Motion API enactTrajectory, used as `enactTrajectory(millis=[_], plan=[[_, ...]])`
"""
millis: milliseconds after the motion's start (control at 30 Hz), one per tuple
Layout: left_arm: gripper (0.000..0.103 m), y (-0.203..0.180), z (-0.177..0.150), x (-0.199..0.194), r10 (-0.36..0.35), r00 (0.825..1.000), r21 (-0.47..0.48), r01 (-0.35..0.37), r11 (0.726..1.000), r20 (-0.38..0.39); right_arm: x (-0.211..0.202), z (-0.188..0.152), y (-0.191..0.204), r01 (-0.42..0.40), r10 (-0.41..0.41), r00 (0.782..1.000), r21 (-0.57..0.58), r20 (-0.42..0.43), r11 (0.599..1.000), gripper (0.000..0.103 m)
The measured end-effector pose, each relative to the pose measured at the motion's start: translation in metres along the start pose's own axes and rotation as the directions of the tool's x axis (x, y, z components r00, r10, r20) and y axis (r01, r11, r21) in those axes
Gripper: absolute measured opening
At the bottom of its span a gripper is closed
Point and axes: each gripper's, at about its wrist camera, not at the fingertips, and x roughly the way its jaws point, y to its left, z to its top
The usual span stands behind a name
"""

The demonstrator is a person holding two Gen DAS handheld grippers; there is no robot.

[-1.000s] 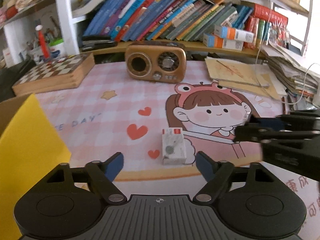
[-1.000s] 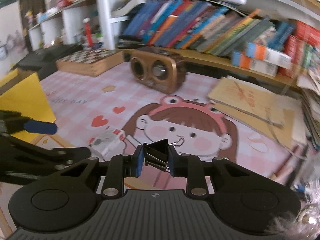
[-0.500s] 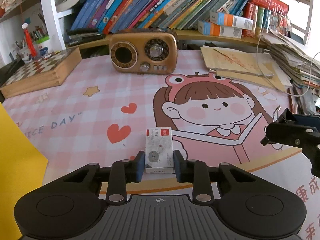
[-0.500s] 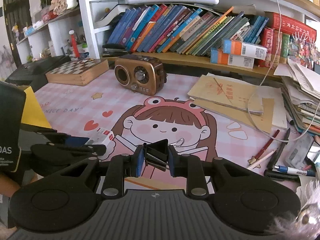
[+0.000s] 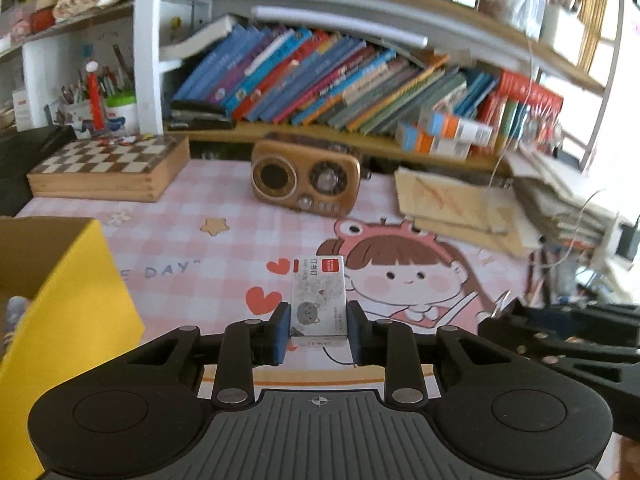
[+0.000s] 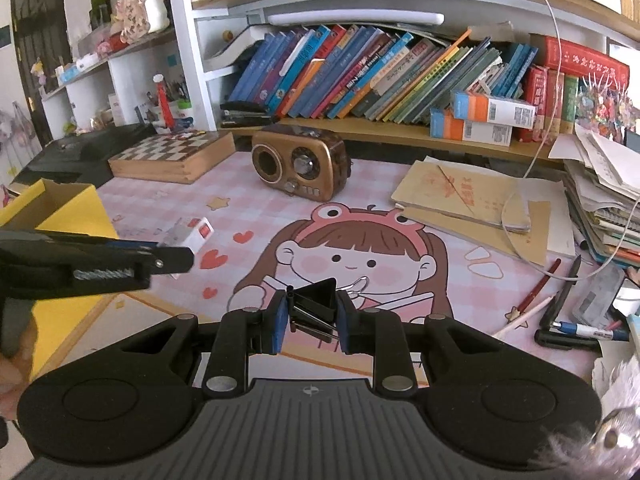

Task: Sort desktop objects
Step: 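Lift and carry the card box and black clip with both tools toward the yellow box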

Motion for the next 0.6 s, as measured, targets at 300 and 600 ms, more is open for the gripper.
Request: enactTrajectory(millis=[300,600], plan=[[0.028,0.015,-0.016,-0.062,-0.075,0.996,-0.047,0.077,0.996,0.047,-0.044,-0.008,0.029,0.005,-0.005,0.999,0.020,0.031,1.000,0.023],[0.028,0.030,-0.045,-0.112,-0.127,0.991,-0.049,0.129,0.990,0.043,-0.075,-0.029,0.067,-0.005,0.005,1.000,0.017,0.005,1.000,0.023]])
